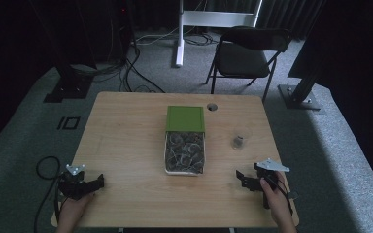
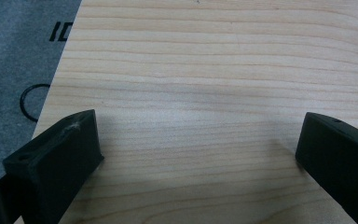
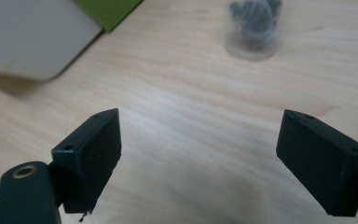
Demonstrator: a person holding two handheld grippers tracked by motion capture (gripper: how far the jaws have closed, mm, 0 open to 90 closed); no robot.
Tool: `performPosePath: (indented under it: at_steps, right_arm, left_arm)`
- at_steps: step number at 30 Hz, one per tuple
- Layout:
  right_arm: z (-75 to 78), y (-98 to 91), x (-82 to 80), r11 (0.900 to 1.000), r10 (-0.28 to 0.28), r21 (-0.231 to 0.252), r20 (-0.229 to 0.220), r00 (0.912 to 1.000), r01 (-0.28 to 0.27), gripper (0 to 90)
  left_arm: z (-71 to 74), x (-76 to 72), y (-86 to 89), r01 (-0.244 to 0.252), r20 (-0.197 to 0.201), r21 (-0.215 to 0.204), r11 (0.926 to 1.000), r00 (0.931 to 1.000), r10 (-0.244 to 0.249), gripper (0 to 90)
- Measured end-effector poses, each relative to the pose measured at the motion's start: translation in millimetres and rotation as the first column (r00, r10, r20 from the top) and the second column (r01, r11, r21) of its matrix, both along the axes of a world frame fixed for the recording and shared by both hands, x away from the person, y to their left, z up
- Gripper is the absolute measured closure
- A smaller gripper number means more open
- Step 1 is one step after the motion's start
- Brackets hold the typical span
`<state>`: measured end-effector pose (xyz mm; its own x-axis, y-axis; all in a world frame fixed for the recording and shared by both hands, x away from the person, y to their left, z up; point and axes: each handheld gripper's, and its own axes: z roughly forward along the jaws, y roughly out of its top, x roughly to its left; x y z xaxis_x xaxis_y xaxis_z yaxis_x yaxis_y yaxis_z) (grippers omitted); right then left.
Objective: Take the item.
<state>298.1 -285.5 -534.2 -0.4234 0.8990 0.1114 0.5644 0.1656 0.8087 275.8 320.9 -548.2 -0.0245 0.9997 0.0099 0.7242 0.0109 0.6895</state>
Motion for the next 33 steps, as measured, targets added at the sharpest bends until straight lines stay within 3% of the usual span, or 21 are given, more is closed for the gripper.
performPosePath:
  at_steps: [17,22,27,33]
  right_arm:
    - [-13.0,-3.6,-22.7,0.9924,0.059,-0.108,-0.009,0.9982,-0.059,14.1]
    - [-17.3,-7.1,-27.4,0.9901,0.075,-0.118,-0.023,0.9969,-0.077,14.2]
    - [-18.9,-9.5,-32.1,0.9789,0.09,-0.181,-0.038,0.9952,-0.095,13.5]
    - [-19.7,-11.5,-35.2,0.983,0.094,-0.151,-0.071,0.993,-0.104,13.8]
  left_arm:
    - [0.1,0.0,0.0,0.0,-0.001,0.001,1.0,1.0,0.0,0.3]
    - [0.0,0.0,0.0,0.0,0.0,0.0,1.0,1.0,0.0,0.3]
    - [0.0,0.0,0.0,0.0,-0.001,0.001,1.0,1.0,0.0,0.3]
    - [0.0,0.0,0.0,0.0,0.0,0.0,1.0,1.0,0.0,0.3]
